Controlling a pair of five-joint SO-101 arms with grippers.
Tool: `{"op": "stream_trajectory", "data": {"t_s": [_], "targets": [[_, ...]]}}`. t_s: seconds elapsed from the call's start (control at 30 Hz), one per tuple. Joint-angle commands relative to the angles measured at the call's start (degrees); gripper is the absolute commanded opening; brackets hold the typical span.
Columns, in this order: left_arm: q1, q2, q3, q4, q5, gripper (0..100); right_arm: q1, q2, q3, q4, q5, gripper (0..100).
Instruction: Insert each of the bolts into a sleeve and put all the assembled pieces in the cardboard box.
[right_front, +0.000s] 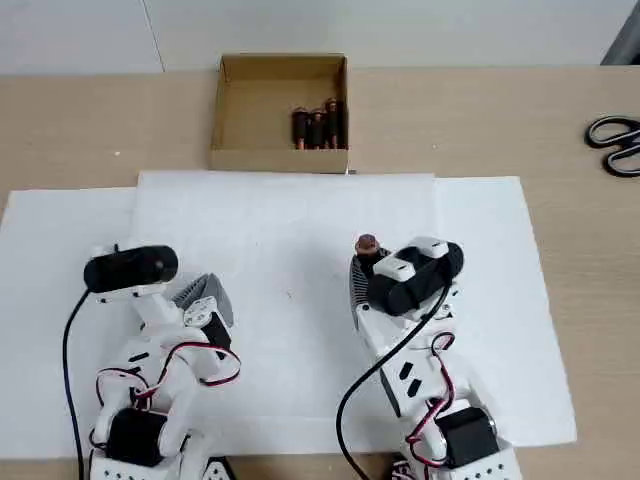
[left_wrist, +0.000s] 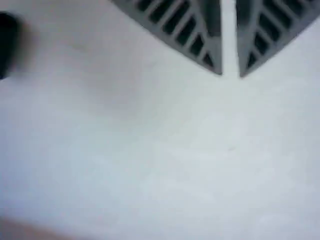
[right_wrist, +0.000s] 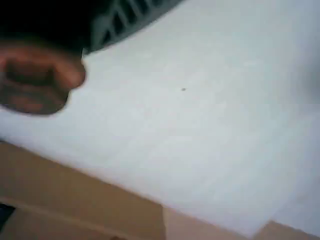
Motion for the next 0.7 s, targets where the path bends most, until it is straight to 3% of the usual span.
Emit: {"op": "stream_trajectory", "data": {"t_s": [0.0,0.27,0.67], "targets": [[-1.93,-0.35,3.56,-1.67,-5.01,1,1.80,1.19,-3.16,-2.15,-0.97,0.2],[-7.03,-0.44,9.45,-6.24,-7.47,1,1.89,26.95,-20.31,-3.65,-6.77,0.2],[-6.95,-0.44,9.45,-6.24,-7.38,1,2.15,75.65,-58.90,-12.62,-6.51,0.2]]}}
